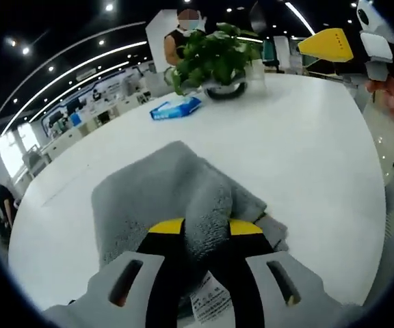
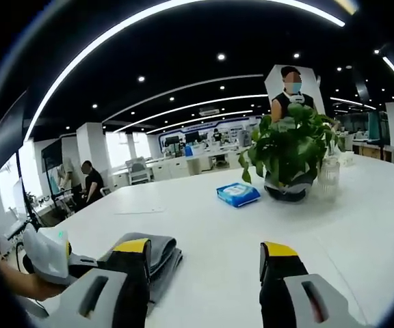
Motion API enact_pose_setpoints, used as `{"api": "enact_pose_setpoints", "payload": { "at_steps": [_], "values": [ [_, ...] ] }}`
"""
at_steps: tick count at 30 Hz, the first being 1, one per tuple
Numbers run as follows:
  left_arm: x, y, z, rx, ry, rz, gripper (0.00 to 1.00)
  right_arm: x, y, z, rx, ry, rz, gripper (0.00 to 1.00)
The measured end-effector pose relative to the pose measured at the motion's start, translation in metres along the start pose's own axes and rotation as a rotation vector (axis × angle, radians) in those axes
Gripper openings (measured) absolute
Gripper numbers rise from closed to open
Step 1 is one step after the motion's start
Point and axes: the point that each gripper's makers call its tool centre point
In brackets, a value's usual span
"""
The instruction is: Open the folded towel by lifting each exposed corner and separating the folded layers until the towel lies flat within the target outline without major curled edges
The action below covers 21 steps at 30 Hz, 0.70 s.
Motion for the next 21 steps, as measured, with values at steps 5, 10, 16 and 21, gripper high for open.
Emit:
{"api": "enact_pose_setpoints", "payload": {
  "at_steps": [5, 10, 16, 21],
  "values": [
    [0.001, 0.006, 0.001, -0.002, 0.041, -0.007, 0.15, 0.000, 0.000, -0.001, 0.006, 0.004, 0.001, 0.63],
    [0.006, 0.011, 0.003, 0.011, 0.105, 0.002, 0.14, 0.001, 0.000, -0.003, 0.010, 0.010, 0.002, 0.63],
    [0.037, 0.021, -0.002, 0.049, 0.250, 0.100, 0.13, -0.001, 0.000, -0.004, 0.014, 0.012, -0.005, 0.62],
    [0.055, 0.030, -0.012, 0.085, 0.311, 0.157, 0.13, 0.000, 0.000, -0.006, 0.024, 0.023, -0.004, 0.62]
  ]
}}
Point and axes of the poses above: the point that each gripper's makers call its tool centre point, and the gripper's own axes: y roughly backward along the fingers, z roughly to its right, x roughly out of its top, and after that the axes turned 15 degrees about z, right-handed
